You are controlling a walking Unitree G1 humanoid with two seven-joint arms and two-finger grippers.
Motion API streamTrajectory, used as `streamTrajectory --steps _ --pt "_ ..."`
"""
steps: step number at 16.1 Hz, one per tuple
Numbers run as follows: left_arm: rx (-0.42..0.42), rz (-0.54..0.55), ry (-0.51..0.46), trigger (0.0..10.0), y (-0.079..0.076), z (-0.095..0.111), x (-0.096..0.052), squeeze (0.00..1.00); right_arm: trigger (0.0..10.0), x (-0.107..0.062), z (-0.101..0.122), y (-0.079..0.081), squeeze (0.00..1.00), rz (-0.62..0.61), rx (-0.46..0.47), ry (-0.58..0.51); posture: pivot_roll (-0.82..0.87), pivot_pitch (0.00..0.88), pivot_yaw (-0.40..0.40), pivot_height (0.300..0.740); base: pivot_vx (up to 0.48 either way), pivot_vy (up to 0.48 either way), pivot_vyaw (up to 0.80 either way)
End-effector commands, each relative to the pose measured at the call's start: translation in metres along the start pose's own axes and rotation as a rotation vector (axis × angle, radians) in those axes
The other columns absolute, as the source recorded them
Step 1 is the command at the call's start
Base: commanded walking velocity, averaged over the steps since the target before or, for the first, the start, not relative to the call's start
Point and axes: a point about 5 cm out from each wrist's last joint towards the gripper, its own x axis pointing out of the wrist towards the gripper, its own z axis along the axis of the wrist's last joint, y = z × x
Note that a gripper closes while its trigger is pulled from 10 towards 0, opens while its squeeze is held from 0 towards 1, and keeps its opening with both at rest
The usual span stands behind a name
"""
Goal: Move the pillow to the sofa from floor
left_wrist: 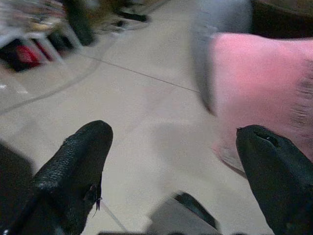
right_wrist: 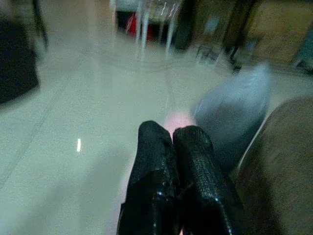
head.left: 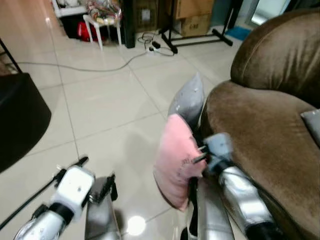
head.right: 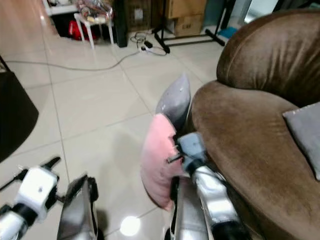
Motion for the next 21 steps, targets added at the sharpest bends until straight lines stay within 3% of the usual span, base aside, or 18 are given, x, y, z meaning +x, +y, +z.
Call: streamTrajectory --steps 1,4,6,7,8,9,10,15,21 --pt "-0.004 0.074 -0.019 10.0 0.006 0.005 0.004 0.0 0.0 -0.003 0.027 -0.015 0.0 -0.056 0.049 -0.095 0.0 0.0 -0.032 0.478 0.0 0.0 0.0" --pt "-0.047 0.135 -0.091 10.0 0.01 0.021 0.015 0.0 0.0 -0.015 0.068 -0.034 0.0 -0.125 0.104 -0.223 -0.03 0.0 -0.024 0.478 0.0 0.0 0.0" --pt "-0.051 0.135 -0.101 10.0 0.008 0.023 0.025 0.0 0.4 -0.02 0.065 -0.036 0.0 -0.14 0.082 -0.167 -0.04 0.0 -0.022 0.478 0.0 0.0 0.0" --pt "-0.049 0.136 -0.107 10.0 0.008 0.025 0.031 0.0 10.0 -0.018 0.051 -0.034 0.0 -0.162 0.054 -0.063 -0.04 0.0 -0.02 0.478 0.0 0.0 0.0" --pt "-0.039 0.125 -0.105 10.0 0.008 0.026 0.034 0.0 10.0 -0.017 0.034 -0.034 0.0 -0.211 0.057 0.055 -0.05 0.0 -0.017 0.478 0.0 0.0 0.0" --pt "-0.016 0.093 -0.09 10.0 0.007 0.023 0.036 0.0 10.0 -0.017 0.022 -0.035 0.3 -0.256 0.073 0.129 -0.05 0.0 -0.01 0.478 0.0 0.0 0.0" --pt "-0.004 0.066 -0.078 10.0 0.005 0.021 0.035 0.0 10.0 -0.017 0.017 -0.034 1.0 -0.28 0.084 0.161 -0.06 0.0 -0.003 0.478 0.0 0.0 0.0" --pt "0.052 -0.115 -0.043 10.0 -0.008 0.012 0.034 0.0 10.0 0.007 -0.015 -0.017 1.0 -0.236 0.123 0.304 -0.05 0.0 -0.008 0.478 0.0 0.0 0.0" --pt "0.065 -0.198 -0.01 10.0 -0.013 0.012 0.008 0.0 10.0 0.041 -0.029 -0.026 1.0 -0.267 0.115 0.397 0.01 0.0 -0.045 0.478 0.0 0.0 0.0"
